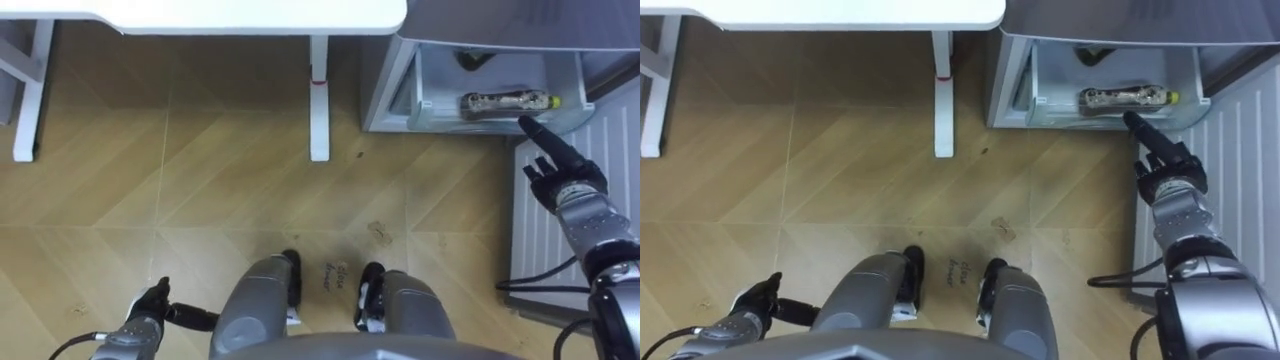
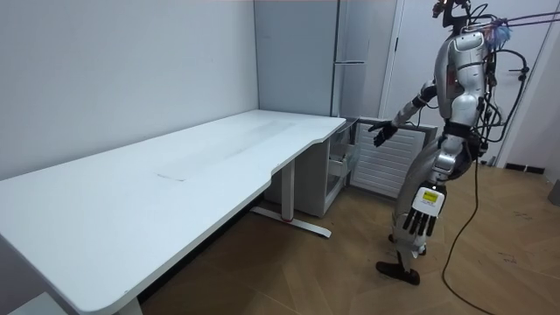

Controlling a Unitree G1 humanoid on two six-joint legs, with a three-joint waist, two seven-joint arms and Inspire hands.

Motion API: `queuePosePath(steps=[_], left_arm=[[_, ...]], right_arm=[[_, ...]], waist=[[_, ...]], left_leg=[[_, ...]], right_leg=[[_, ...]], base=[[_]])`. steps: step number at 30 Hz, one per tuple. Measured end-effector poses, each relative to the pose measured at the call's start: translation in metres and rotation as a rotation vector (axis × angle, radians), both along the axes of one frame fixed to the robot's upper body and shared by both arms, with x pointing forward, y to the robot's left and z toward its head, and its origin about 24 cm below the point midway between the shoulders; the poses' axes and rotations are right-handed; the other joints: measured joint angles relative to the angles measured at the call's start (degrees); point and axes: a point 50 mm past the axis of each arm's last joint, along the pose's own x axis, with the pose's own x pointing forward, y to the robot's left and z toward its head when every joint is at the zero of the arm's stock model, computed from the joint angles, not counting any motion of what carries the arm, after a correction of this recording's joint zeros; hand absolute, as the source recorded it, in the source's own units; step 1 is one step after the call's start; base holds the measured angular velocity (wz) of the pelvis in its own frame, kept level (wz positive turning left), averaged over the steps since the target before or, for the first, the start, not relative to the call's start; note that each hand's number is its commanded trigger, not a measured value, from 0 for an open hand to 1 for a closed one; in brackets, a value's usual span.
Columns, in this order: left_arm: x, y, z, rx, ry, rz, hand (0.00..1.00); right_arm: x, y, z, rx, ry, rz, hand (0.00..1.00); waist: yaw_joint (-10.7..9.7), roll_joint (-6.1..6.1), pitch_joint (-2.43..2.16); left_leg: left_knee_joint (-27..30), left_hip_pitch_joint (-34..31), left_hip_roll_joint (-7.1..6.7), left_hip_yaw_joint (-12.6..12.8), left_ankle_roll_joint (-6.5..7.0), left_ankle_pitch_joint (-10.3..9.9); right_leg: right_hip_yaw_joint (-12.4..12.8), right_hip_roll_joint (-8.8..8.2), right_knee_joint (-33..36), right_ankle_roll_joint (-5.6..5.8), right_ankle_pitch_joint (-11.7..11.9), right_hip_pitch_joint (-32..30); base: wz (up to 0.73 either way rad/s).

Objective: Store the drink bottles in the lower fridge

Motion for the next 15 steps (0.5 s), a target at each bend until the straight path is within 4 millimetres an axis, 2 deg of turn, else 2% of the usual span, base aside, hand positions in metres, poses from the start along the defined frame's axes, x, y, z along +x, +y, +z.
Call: queuePosePath(steps=[5, 6, 10, 15], left_arm=[[-0.0001, -0.0003, -0.0002, 0.003, 0.007, 0.002, 0.0], [-0.0011, -0.0007, -0.0006, 0.005, 0.01, 0.006, 0.0], [0.0007, -0.001, -0.0001, 0.008, 0.01, 0.007, 0.0], [0.0038, -0.0031, 0.0001, 0.005, 0.014, 0.004, 0.0]], right_arm=[[0.0004, 0.0001, 0.0002, 0.037, -0.019, -0.035, 0.0], [0.0005, 0.0002, 0.0002, 0.05, -0.024, -0.046, 0.0], [0.0033, 0.0014, 0.0017, 0.125, -0.073, -0.104, 0.0], [0.0058, 0.0027, 0.0032, 0.188, -0.132, -0.136, 0.0]], waist=[[0.5, -0.08, 0.02], [1.3, -0.04, -0.01], [2.6, 0.1, 0.02], [3.1, 0.29, 0.22]], left_leg=[[0.4, -0.5, 0.06, 0.5, 0.06, -0.4], [1.5, -0.9, 0.26, 0.8, 0.37, -0.8], [9.3, -5.2, 1.11, 1.2, 0.47, -4.9], [18.3, -10.8, 0.99, 0.9, 0.75, -8.7]], right_leg=[[0.3, -0.02, 0.3, -0.16, 0.0, -0.9], [0.6, 0.0, 1.2, -0.3, -0.1, -1.4], [1.5, 0.28, 8.2, -0.28, -3.5, -5.5], [1.7, -0.79, 17.8, -0.1, -8.0, -11.0]], base=[[-0.05], [-0.18], [-0.09], [0.06]])
